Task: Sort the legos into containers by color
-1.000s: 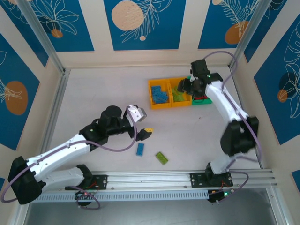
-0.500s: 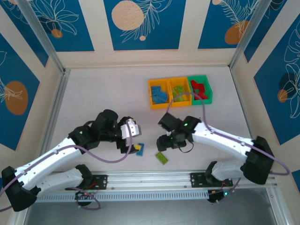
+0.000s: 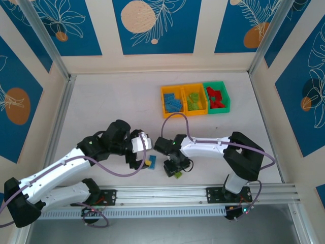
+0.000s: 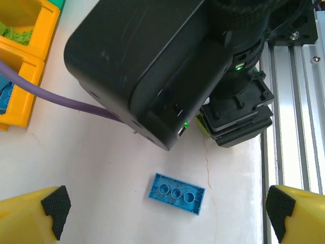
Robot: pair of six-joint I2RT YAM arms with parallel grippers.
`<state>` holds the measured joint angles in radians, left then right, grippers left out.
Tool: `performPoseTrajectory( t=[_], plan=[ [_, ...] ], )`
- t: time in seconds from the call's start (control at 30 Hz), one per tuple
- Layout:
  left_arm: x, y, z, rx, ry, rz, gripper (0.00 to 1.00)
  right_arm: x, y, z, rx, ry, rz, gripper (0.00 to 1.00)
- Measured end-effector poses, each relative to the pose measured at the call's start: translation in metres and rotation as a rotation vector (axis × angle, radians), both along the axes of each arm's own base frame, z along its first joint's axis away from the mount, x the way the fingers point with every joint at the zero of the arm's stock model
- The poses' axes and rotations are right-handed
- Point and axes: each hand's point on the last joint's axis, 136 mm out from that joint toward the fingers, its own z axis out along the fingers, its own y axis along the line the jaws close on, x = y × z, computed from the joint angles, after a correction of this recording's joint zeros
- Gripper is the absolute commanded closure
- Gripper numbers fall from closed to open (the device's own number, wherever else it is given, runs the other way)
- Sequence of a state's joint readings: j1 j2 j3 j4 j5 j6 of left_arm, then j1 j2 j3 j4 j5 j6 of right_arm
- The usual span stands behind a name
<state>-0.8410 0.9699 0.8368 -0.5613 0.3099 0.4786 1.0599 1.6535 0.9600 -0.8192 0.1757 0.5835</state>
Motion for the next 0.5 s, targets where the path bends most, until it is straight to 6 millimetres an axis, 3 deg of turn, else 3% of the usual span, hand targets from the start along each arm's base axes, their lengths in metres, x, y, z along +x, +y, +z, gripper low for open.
performPoseTrajectory(
  t=[0.13, 0.3, 0.4, 0.5],
  plan=[
    [0.0, 0.0, -0.001, 0.002, 0.002, 0.0, 0.0, 0.004, 0.001, 0.0, 0.011, -0.006, -0.007, 0.66],
    [0.0, 0.0, 0.0, -0.01, 0.005, 0.012, 0.0, 0.016, -0.004, 0.018, 0.076, -0.049, -0.069, 0.68],
    [0.005, -0.004, 0.005, -0.042, 0.005, 0.041, 0.0, 0.043, -0.01, 0.051, 0.189, -0.136, -0.173, 0.68],
    [0.014, -0.009, 0.012, -0.085, 0.0, 0.088, 0.0, 0.087, -0.026, 0.086, 0.302, -0.271, -0.313, 0.67]
  ],
)
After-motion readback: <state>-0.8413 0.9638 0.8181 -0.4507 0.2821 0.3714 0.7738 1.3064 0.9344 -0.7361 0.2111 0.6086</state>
